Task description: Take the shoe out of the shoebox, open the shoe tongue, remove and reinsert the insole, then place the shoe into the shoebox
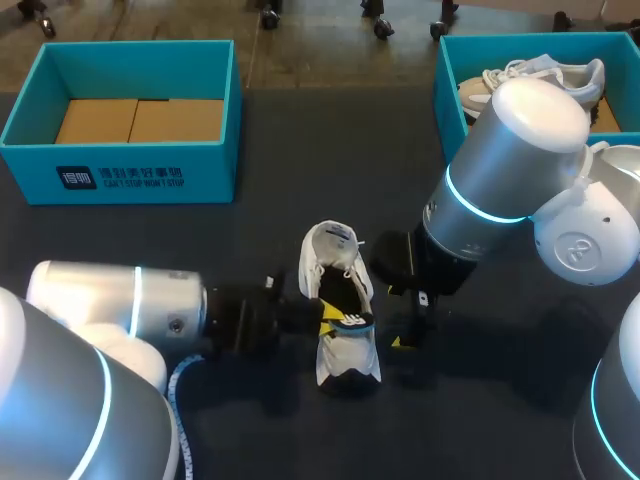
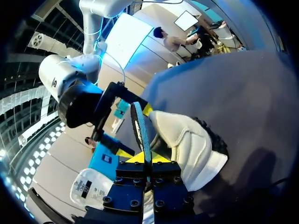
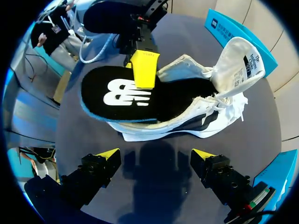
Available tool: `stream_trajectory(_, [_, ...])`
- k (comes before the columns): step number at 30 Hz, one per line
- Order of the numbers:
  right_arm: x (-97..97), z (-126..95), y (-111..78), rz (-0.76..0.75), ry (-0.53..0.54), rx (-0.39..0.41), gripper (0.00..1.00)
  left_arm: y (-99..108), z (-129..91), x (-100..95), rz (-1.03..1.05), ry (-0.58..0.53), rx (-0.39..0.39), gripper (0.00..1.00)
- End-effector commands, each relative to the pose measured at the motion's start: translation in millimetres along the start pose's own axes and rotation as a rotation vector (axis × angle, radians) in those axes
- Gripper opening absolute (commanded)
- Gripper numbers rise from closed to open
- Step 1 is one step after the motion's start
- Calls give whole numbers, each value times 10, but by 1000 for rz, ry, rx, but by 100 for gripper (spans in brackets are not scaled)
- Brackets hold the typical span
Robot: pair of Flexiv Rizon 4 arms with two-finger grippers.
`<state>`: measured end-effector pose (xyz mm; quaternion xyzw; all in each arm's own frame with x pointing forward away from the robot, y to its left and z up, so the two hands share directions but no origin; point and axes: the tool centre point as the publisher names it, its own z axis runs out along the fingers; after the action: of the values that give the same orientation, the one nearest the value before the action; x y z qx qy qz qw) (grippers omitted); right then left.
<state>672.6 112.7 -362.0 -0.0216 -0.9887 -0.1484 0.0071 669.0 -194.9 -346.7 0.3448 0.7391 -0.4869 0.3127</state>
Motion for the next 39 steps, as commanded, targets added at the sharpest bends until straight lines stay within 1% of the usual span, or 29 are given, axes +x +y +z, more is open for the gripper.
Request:
stream_trajectory(1, [5,21,7,1,-2,1,100,33,38,21,-2,-10,-18,0])
stream_trajectory(3, [5,21,7,1,-2,1,100,33,36,20,-3,-9,-17,0])
stream_trajectory(6, [5,21,7,1,-2,1,100,-13,18,8,-25,-8,11,0])
stream_trajectory(7, [5,21,7,1,-2,1,100,-43,4,3,-29,-8,16,9])
stream_trajectory(8, [5,21,7,1,-2,1,100,-57,0,2,-35,-10,24,22])
stream_trajectory(9, [5,21,7,1,-2,1,100,-76,-4,1,-38,-11,27,38])
stream_trajectory(10, [5,21,7,1,-2,1,100,-102,-4,-2,-42,-12,32,44])
stream_trajectory(16, [5,21,7,1,-2,1,100,-255,37,-62,-34,-10,57,45])
stream_trajectory(19, [5,21,7,1,-2,1,100,-308,70,-99,-30,-1,72,48])
stream_trajectory(22, [5,21,7,1,-2,1,100,-331,117,-117,-24,9,79,45])
stream_trajectory(23, [5,21,7,1,-2,1,100,-333,137,-118,-21,15,77,40])
stream_trajectory(24, [5,21,7,1,-2,1,100,-328,159,-116,-17,23,69,31])
stream_trajectory(25, [5,21,7,1,-2,1,100,-321,178,-112,-16,25,65,20])
stream_trajectory(26, [5,21,7,1,-2,1,100,-316,191,-107,-14,29,59,0])
stream_trajectory(30, [5,21,7,1,-2,1,100,-269,203,-67,3,31,40,0])
stream_trajectory(33, [5,21,7,1,-2,1,100,-239,168,-21,25,24,27,0])
stream_trajectory(38, [5,21,7,1,-2,1,100,-139,118,28,77,16,-30,0])
stream_trajectory(39, [5,21,7,1,-2,1,100,-99,113,33,89,18,-52,0])
